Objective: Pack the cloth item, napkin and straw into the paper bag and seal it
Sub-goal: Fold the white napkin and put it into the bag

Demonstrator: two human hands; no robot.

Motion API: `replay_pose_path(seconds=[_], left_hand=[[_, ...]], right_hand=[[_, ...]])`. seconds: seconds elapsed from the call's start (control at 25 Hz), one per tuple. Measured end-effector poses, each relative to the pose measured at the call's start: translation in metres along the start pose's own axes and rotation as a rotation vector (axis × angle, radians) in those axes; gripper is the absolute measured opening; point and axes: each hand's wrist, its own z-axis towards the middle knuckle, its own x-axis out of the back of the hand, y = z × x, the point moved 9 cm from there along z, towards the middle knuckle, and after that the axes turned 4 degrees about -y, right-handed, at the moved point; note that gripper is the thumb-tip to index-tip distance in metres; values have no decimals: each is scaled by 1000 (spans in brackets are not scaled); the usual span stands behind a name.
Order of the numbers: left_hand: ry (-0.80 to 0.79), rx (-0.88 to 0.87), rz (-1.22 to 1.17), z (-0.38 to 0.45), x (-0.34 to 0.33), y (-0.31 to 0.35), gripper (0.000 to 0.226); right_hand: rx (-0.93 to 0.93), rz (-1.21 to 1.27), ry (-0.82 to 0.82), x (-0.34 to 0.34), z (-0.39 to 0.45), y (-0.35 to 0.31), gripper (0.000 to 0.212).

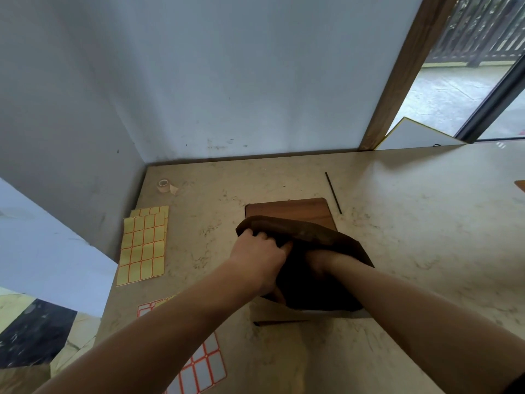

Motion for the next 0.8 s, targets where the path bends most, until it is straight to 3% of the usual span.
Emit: replay_pose_path(seconds=[0.2,0.32,0.44,0.56,0.8], left_hand=[[-37,-30,5,3,6,-6,112],[-47,-49,7,-2,15,-8,113],[-56,-86,-23,-10,22,-6,112],[-28,-136,-45,-19,28,-3,109],[-54,-194,-65,-21,39,-3,101]], right_hand=[[122,-247,223,29,-49,0,23],[250,-339,371,38,-83,7,31],[276,-340,397,44,-106,23,53],[316,-311,462,46,-120,34,62],[495,-221,605,56,-129,40,50]])
